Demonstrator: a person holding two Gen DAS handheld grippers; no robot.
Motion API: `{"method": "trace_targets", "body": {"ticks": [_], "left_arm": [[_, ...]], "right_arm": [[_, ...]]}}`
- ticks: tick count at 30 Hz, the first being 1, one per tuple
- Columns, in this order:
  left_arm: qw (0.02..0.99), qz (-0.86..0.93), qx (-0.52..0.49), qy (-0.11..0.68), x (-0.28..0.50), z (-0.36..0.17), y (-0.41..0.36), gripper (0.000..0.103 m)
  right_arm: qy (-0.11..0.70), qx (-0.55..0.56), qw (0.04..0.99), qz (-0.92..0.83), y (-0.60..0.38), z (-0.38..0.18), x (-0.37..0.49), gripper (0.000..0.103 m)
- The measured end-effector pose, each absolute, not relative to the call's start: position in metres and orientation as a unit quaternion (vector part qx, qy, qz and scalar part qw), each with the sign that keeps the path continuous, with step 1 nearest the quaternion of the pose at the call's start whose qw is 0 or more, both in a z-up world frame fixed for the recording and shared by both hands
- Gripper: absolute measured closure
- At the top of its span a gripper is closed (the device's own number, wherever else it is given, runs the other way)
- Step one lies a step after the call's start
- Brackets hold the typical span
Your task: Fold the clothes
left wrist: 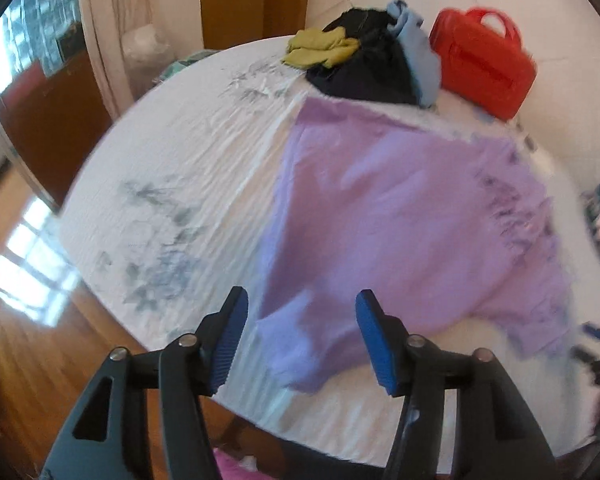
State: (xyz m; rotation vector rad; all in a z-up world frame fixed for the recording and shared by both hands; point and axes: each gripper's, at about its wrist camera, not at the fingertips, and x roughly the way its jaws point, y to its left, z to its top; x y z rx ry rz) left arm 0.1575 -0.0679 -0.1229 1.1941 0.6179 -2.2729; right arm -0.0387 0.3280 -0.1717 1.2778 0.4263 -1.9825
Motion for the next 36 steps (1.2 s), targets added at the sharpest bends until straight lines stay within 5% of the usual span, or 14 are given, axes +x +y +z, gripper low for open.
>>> {"method": "trace_targets", "body": {"ticks": [6, 9, 13, 23, 27, 30, 36], "left_arm": [[0.249, -0.819, 0.473, 0.209, 0.143, -0.14, -0.075, 0.047], [0.256, -0.8, 0.504, 0.203, 0.132, -0.168, -0.076, 0.047], [0.262, -0.787, 0.522, 0.199, 0.126, -0.189, -0.072, 0.047], [0.269, -0.781, 0.533, 0.184, 0.133, -0.194, -0.068, 0.047], [0.271, -0.783, 0.528, 0.185, 0.136, -0.19, -0.068, 0.047], [0.273, -0.784, 0.525, 0.185, 0.139, -0.187, -0.068, 0.047], [0.276, -0.787, 0.519, 0.186, 0.144, -0.181, -0.068, 0.047]], "right_arm": [[0.165, 0.499, 0.377, -0.762, 0.304, -0.181, -0.047, 0.021], [0.172, 0.514, 0.382, -0.748, 0.288, -0.196, -0.052, 0.065], [0.193, 0.51, 0.392, -0.741, 0.282, -0.188, -0.044, 0.09], [0.21, 0.512, 0.371, -0.746, 0.36, -0.147, -0.005, 0.09], [0.205, 0.538, 0.35, -0.739, 0.39, -0.148, 0.0, 0.079], [0.158, 0.535, 0.34, -0.757, 0.407, -0.14, -0.006, 0.064], [0.047, 0.529, 0.31, -0.788, 0.402, -0.144, -0.067, 0.064]]}}
